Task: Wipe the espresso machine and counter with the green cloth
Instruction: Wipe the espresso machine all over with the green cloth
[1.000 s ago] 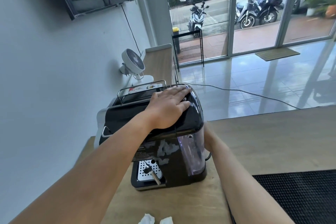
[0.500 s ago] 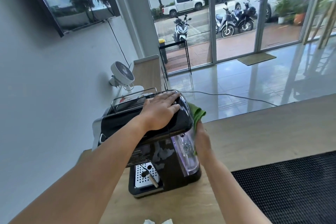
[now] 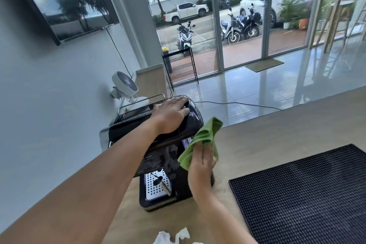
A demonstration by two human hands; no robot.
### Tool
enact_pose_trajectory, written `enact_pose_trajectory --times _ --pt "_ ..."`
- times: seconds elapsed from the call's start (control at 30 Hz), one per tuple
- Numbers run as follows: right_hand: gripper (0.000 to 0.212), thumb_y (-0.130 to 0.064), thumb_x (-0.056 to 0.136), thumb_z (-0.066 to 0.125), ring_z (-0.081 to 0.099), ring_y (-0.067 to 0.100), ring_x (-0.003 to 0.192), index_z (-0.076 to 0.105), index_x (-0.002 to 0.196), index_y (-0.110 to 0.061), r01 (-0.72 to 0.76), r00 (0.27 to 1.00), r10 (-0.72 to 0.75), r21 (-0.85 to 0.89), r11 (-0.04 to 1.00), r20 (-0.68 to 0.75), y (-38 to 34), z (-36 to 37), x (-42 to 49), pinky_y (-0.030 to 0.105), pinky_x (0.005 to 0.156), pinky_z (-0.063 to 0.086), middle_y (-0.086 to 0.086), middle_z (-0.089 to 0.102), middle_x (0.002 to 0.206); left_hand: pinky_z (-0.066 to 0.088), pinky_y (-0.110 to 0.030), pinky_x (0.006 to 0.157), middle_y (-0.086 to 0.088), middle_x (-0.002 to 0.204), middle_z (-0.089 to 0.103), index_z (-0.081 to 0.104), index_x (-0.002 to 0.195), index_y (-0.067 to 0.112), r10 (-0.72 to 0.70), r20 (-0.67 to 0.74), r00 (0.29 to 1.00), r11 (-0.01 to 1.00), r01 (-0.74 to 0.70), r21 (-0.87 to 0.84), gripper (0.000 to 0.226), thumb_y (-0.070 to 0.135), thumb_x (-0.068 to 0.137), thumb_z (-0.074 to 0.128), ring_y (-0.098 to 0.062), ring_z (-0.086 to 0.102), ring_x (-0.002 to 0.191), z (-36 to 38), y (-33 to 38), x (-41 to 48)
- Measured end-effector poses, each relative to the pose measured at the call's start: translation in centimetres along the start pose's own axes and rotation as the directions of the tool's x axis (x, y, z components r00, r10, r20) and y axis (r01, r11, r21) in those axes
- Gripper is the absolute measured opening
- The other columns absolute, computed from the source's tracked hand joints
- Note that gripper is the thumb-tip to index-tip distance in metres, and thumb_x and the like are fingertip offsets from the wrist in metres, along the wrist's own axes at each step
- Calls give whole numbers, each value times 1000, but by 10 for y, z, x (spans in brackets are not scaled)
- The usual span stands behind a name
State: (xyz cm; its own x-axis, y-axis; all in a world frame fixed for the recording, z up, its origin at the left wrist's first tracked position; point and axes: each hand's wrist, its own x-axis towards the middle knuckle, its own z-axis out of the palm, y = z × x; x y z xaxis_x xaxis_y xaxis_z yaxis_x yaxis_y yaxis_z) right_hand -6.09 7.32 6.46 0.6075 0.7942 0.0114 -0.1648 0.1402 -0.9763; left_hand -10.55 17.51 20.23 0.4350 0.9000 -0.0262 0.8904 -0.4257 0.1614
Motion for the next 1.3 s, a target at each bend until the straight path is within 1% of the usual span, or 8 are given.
enact_pose_trajectory --times 0.27,0.43,0.53,0.67,0.87,0.97,1.13,1.3 --pt "64 -45 93 15 20 22 147 33 148 -17 -314 948 305 -96 945 -94 71 -7 -9 43 119 4 6 29 158 3 -48 116 13 160 12 18 151 35 -4 -6 1000 1000 4 -5 52 44 100 27 -12 7 148 -4 7 -4" --pt "65 -41 101 35 4 0 147 0 155 -31 121 992 -118 -108 987 35 57 16 -63 17 118 15 -11 -4 163 3 -48 115 12 160 13 21 150 35 -15 -14 1000 1000 15 -9 52 43 100 29 -12 8 148 -3 5 -5" --pt "66 -23 97 31 1 24 151 -2 154 -31 532 838 -528 -417 736 137 26 24 -53 33 122 10 1 -6 163 1 -48 115 12 160 13 22 150 34 -11 -4 1000 1000 11 -3 51 43 100 29 -13 7 148 -3 6 -5" --pt "50 -28 103 27 17 37 144 21 153 -27 698 628 -703 -641 318 335 71 3 -19 45 120 14 15 27 150 3 -46 115 13 160 14 22 150 35 -10 -7 1000 1000 10 -3 52 44 100 28 -12 7 148 -2 6 -3" --pt "54 -19 84 42 42 27 124 41 138 -23 817 237 -394 -402 -414 888 143 -72 6 44 115 18 2 40 135 0 -47 115 11 160 14 21 150 34 -11 2 1000 999 11 -30 52 43 100 28 -12 6 148 1 6 -6" --pt "52 -17 87 39 39 26 129 39 140 -21 829 136 -411 -331 -451 902 105 -64 15 45 115 20 2 39 138 1 -47 116 10 160 12 19 151 31 -8 5 1000 1000 8 -13 53 42 100 27 -13 6 148 -1 5 -7" --pt "52 -8 93 32 32 27 137 36 144 -17 836 193 -550 -429 -341 813 72 -38 15 46 117 20 4 34 147 -1 -49 116 10 160 12 20 151 30 -12 11 1000 1000 12 -8 53 43 100 28 -14 5 148 -1 4 -7" --pt "45 -18 98 37 42 21 131 41 143 -21 854 24 -214 -132 -503 977 117 -77 28 38 106 40 -1 42 143 0 -49 115 9 160 12 19 152 29 -4 12 1000 1000 4 -16 53 41 100 28 -14 5 148 -4 4 -8"
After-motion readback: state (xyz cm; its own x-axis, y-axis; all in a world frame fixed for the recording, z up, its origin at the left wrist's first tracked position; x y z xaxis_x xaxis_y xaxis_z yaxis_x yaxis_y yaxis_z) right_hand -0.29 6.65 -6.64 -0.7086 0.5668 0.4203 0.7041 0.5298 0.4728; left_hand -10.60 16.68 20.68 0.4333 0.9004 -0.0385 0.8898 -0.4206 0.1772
